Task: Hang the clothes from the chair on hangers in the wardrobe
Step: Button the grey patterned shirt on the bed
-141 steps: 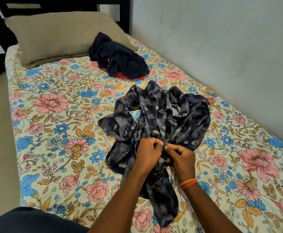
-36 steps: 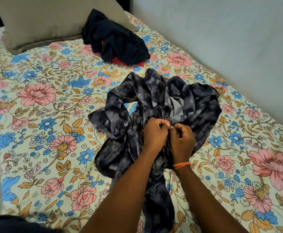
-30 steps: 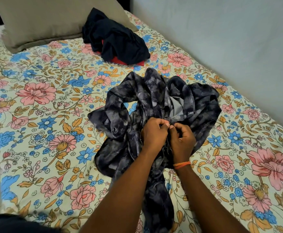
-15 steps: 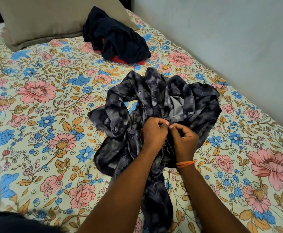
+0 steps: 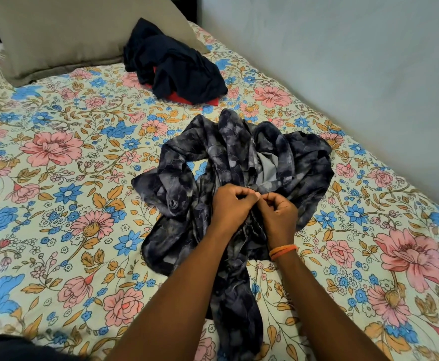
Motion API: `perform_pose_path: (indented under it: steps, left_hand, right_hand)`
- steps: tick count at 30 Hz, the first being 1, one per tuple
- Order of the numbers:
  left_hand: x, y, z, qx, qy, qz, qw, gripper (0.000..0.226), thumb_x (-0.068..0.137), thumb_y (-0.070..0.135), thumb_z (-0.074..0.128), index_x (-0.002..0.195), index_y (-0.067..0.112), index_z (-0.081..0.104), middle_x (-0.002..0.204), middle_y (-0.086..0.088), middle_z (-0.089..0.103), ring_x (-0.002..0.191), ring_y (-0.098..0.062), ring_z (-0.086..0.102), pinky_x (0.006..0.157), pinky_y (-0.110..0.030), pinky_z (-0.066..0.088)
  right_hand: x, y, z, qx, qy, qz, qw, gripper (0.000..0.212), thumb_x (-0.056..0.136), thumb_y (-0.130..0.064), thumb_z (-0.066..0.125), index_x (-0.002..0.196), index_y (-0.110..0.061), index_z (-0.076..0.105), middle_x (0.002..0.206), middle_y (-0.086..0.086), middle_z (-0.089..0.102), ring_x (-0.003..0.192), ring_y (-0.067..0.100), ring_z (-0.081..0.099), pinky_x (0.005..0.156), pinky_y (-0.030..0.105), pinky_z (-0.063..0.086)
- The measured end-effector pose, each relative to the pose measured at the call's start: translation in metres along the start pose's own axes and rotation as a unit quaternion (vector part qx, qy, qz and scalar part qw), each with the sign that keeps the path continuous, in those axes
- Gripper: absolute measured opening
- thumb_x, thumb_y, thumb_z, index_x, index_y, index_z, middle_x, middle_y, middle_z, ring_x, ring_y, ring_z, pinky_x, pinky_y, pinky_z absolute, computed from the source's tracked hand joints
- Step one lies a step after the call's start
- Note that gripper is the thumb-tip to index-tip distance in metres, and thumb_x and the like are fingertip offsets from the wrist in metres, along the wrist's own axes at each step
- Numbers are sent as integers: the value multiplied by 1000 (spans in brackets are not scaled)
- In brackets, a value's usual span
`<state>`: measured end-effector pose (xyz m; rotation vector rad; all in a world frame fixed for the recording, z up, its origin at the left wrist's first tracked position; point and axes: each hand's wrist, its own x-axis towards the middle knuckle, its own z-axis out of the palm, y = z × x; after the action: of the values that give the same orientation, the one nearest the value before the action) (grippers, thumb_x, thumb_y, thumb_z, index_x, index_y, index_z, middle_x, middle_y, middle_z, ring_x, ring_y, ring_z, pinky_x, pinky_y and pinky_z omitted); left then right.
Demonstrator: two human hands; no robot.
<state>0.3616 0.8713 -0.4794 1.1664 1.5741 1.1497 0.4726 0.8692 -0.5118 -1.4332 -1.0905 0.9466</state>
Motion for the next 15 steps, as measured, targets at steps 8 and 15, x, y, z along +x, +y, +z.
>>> perform_pose_path:
  steps: [8,15]
  left_hand:
    - [6,7,4,69,6,-20,997,11,87,10,70,79,10,78,81,-1,75,72,-7,66,68,-25,55]
    - [0,1,11,238,4,18,971,19,99,20,56,106,19,74,114,-1,61,105,-23,58,95,-48,43]
  right_hand:
    - [1,-2,-4,24,-12,19,999,14,82,-6,76,74,-17,75,69,17,70,64,21,61,65,40,54]
    - [4,-7,-7,34,-26,44,998,8,84,-2,72,83,-6,78,77,9,76,74,16,70,72,33,58]
